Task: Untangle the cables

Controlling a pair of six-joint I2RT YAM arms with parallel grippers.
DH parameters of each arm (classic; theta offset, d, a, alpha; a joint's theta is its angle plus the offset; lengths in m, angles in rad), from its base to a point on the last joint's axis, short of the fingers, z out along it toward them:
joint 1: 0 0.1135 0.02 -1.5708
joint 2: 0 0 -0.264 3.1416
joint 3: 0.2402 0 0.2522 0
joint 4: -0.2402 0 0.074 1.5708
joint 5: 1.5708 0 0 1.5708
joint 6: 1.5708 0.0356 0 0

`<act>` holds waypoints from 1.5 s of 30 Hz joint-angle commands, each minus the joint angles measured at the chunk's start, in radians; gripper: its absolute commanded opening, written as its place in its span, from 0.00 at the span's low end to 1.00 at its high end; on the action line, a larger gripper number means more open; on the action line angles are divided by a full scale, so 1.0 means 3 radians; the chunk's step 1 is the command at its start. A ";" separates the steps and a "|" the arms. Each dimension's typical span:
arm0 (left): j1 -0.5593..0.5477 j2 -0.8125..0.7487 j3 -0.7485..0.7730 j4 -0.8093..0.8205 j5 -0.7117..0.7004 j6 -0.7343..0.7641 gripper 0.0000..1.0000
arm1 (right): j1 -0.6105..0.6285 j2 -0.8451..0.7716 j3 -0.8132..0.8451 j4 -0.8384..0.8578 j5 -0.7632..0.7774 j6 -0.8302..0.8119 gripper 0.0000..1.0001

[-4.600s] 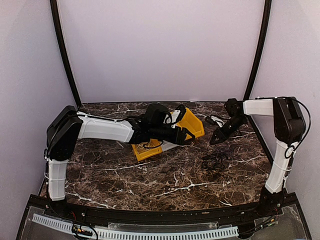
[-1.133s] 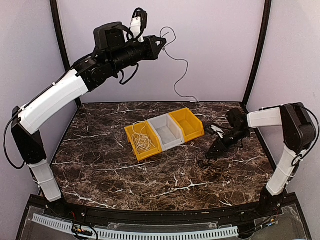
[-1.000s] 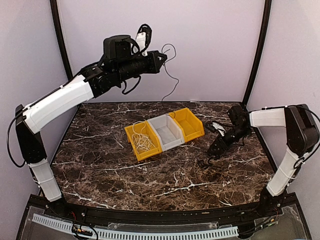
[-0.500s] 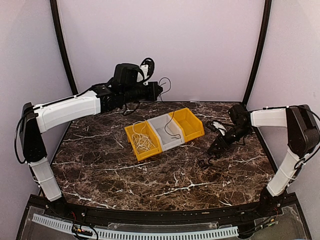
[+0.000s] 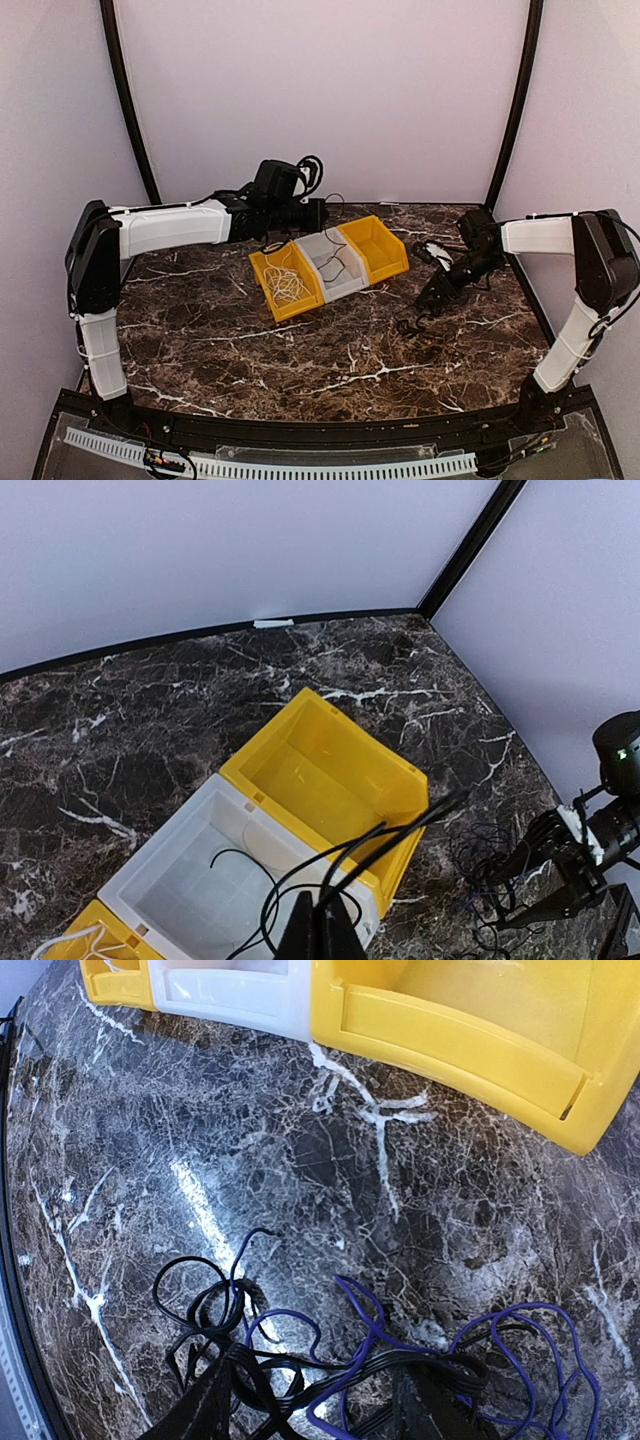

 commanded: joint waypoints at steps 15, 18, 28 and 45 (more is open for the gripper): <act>0.0062 0.0678 0.0284 -0.0393 0.0087 -0.0507 0.00 | -0.0024 0.0021 -0.0026 -0.0040 -0.0033 -0.0073 0.52; 0.0074 0.0715 0.0309 -0.0469 0.0090 -0.0578 0.00 | -0.0022 0.0021 -0.0025 -0.0045 -0.0043 -0.0074 0.52; 0.0093 0.0754 0.0591 -0.0704 0.0272 -0.0669 0.27 | -0.0022 -0.0028 0.0040 -0.0124 -0.0164 -0.0082 0.52; -0.0036 0.0209 0.0401 -0.0224 0.0471 -0.0263 0.45 | -0.0171 -0.0455 0.0300 -0.0458 -0.0128 -0.0284 0.51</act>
